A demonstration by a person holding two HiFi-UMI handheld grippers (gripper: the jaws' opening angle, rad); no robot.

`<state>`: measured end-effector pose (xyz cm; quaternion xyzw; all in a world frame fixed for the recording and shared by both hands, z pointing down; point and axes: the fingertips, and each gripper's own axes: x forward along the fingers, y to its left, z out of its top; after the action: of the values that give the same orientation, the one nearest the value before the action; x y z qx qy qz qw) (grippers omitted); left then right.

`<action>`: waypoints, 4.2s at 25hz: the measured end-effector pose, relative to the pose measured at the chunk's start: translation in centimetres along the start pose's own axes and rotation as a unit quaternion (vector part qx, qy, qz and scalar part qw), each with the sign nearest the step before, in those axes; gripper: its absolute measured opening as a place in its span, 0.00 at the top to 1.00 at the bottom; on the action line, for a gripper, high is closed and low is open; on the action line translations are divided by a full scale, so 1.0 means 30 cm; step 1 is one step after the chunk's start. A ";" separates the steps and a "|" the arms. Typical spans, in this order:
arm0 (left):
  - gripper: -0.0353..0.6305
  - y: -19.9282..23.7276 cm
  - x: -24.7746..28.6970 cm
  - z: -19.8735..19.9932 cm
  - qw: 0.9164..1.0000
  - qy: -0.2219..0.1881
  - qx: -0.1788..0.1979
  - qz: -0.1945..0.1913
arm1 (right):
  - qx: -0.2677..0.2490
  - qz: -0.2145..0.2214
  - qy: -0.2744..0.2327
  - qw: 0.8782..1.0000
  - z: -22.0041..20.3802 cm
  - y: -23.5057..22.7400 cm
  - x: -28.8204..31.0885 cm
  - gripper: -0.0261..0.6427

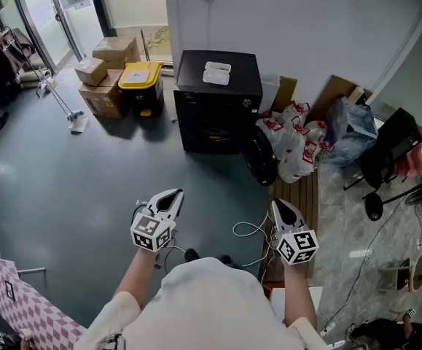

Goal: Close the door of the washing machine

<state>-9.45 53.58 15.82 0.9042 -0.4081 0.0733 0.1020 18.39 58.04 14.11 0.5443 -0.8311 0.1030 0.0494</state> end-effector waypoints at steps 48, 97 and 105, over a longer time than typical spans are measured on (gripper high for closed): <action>0.93 0.164 -0.002 -0.090 0.998 0.028 -0.008 -0.057 | -0.003 -0.069 0.016 0.998 -0.065 0.134 0.126 0.76; 0.93 0.429 1.069 -0.095 0.987 0.139 -0.019 -0.078 | 0.092 -0.044 0.138 0.985 -0.326 -0.621 0.929 0.75; 0.93 0.510 1.234 -0.124 0.977 0.162 0.006 -0.139 | 0.116 -0.103 0.159 0.975 -0.422 -0.670 0.965 0.75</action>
<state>3.13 17.83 29.31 0.9289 -0.2562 0.2059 0.1707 24.74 27.24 34.44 0.6059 -0.7342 0.2785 0.1277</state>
